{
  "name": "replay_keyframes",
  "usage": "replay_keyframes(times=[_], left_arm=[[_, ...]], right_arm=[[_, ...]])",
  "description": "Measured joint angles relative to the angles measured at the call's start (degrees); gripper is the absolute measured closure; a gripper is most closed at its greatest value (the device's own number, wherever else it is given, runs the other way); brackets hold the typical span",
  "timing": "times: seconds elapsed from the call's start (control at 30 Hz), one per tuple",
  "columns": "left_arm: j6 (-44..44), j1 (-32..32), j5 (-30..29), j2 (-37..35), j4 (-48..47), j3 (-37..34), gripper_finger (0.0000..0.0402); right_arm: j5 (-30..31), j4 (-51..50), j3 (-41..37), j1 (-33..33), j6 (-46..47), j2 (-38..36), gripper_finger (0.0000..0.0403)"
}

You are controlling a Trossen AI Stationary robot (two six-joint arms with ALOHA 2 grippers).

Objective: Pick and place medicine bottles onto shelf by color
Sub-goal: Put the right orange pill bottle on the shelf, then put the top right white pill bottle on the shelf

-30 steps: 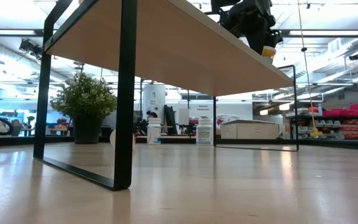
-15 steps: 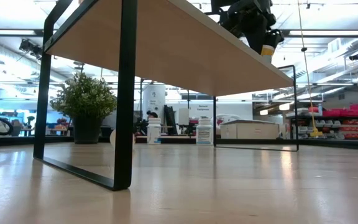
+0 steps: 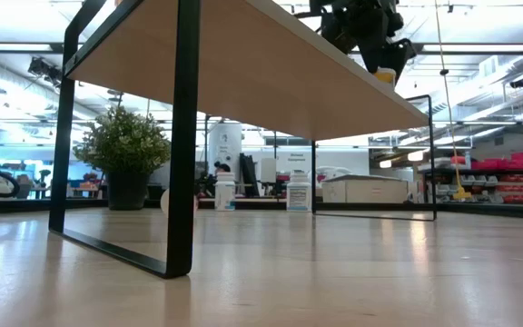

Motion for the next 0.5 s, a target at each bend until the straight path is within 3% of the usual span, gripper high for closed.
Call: replay_keyframes(times=[0.5], left_arm=[[-4.6, -0.1, 1.7, 0.0, -0.3, 0.0, 0.0195]], right_arm=[[2.5, 0.0, 8.7, 0.0, 1.2, -0.3, 0.0099]])
